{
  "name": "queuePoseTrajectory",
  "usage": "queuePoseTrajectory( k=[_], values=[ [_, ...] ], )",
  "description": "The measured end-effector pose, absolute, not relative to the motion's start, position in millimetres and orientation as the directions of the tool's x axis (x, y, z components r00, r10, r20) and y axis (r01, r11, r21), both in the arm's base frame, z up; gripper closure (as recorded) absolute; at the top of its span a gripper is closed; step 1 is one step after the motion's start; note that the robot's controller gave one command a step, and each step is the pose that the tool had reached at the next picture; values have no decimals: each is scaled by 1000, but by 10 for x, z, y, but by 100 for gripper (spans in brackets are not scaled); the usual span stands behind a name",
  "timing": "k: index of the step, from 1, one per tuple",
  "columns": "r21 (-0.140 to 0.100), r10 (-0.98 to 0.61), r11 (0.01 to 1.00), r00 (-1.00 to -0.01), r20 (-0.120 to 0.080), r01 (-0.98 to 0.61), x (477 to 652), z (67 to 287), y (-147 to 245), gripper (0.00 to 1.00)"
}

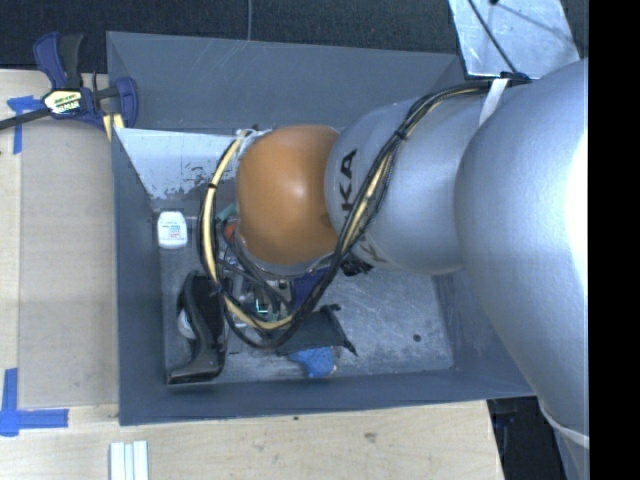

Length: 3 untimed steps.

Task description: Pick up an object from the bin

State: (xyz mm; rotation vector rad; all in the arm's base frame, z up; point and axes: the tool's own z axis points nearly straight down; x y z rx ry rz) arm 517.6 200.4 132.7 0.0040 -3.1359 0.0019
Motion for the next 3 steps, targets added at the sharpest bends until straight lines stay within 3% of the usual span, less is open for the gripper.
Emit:
queuePoseTrajectory(
  k=[1,2,3],
  values=[
    [4,205,979,-979,-2,205,5620,779,1752,0],
    [7,207,978,-978,-16,207,5675,850,1741,100],
    [6,210,978,-978,-11,210,5826,2010,1875,100]
  ],
)
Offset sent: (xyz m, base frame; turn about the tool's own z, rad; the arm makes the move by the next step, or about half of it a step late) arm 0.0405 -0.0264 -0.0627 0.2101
